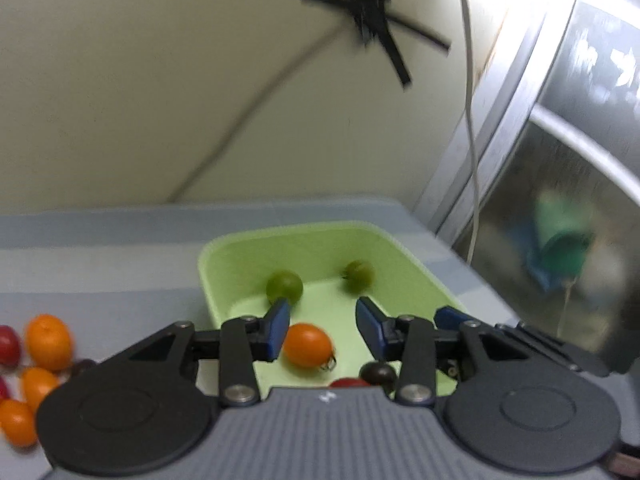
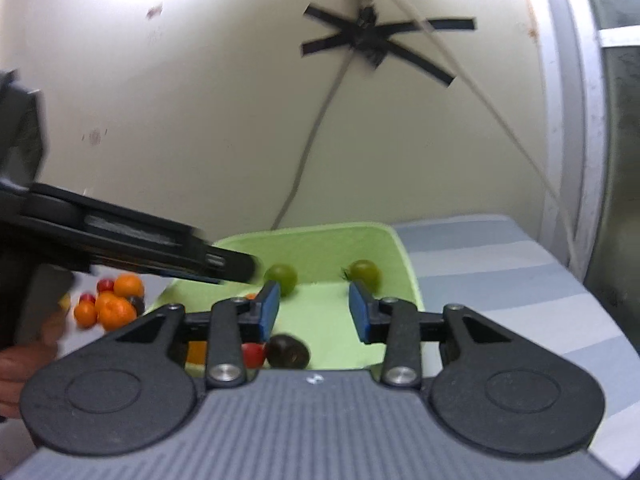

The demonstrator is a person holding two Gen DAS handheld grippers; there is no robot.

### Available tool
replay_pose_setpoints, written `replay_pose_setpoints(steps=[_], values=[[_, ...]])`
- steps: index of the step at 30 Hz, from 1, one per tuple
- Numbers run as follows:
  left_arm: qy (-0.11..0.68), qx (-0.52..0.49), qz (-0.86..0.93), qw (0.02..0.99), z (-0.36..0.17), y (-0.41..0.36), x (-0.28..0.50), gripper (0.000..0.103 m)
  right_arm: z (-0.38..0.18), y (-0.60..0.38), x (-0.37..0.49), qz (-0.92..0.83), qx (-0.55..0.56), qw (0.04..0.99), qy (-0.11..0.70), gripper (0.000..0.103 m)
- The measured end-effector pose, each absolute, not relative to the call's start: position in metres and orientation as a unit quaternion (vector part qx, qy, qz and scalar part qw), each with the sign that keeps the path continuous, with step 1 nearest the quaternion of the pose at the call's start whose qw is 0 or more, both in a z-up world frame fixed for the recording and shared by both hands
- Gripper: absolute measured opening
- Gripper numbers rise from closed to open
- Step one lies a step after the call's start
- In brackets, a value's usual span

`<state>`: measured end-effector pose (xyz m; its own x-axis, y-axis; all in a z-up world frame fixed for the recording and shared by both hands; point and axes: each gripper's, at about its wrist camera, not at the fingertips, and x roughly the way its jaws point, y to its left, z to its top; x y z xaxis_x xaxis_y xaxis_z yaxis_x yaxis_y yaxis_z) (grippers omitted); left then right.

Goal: Organize fruits
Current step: 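Carry both fruits over the basket and open both tools, then move both open tools back to the fruit pile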

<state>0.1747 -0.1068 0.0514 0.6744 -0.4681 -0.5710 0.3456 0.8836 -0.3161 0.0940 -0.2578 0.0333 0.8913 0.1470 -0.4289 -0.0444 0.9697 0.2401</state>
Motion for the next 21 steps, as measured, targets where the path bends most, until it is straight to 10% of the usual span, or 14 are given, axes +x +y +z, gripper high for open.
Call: replay_pose_setpoints(steps=[9, 21], values=[[0.242, -0.122, -0.087, 0.959, 0.078, 0.035, 0.076, 0.045, 0.045, -0.262, 0.072, 0.058, 0.166, 0.975, 0.137, 0.041], [0.272, -0.112, -0.039, 0.955, 0.032, 0.092, 0.017, 0.045, 0.059, -0.161, 0.077, 0.21, 0.112, 0.95, 0.204, 0.041]])
